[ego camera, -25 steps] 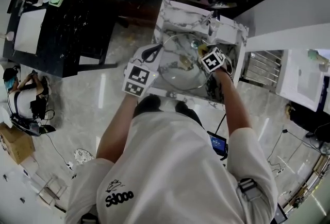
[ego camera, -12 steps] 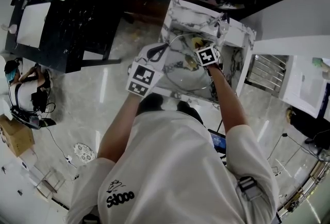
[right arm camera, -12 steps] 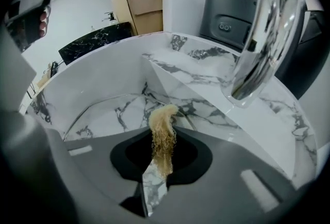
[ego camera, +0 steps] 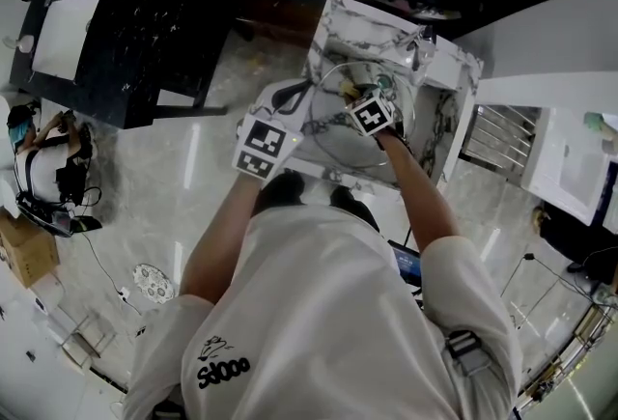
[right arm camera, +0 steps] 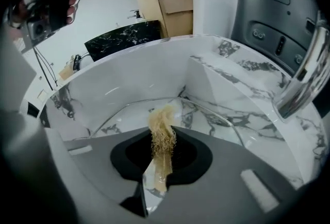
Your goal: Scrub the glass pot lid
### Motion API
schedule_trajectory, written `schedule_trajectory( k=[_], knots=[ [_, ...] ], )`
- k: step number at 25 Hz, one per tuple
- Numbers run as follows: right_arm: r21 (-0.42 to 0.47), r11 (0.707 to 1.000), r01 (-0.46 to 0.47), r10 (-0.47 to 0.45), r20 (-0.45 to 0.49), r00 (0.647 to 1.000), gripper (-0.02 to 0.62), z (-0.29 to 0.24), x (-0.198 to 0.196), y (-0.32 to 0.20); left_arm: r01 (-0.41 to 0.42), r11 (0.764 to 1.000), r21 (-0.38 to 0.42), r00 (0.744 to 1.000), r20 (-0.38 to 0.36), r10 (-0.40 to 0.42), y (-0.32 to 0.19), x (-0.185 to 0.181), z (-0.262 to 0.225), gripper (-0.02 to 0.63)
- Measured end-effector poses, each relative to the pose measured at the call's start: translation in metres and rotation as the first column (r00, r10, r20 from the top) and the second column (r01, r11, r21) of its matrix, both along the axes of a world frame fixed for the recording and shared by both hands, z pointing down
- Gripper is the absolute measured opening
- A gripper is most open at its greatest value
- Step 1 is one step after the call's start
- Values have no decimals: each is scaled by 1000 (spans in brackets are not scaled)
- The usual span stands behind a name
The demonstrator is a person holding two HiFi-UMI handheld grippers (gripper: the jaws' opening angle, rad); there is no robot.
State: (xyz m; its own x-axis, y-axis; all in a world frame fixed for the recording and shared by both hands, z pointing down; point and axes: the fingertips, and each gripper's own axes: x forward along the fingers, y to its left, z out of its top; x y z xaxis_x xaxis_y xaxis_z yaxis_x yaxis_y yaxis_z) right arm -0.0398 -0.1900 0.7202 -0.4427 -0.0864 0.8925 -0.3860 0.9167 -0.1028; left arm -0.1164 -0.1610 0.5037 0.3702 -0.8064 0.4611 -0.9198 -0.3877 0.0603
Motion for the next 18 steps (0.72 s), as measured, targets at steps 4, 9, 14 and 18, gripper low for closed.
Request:
schedule_trajectory(
  k=[4, 9, 14, 18],
  knots=[
    [-9, 995, 97, -97, -34, 995, 51, 4, -5, 33, 4, 1000, 2, 1000, -2, -4, 5, 1, -1, 9],
    [-63, 985, 160, -162, -28, 986, 52, 10, -5, 71, 1, 1000, 3, 1000, -7, -1, 15, 5, -1, 9],
    [-167, 965, 200, -210, -49, 976, 51, 7, 7, 101, -6, 1000, -1, 1000, -18, 6, 23, 12, 2, 9],
    [-243, 942, 233, -263, -99, 960, 52, 6, 26, 120, -12, 1000, -9, 1000, -27, 12, 27, 17, 4, 11]
  ],
)
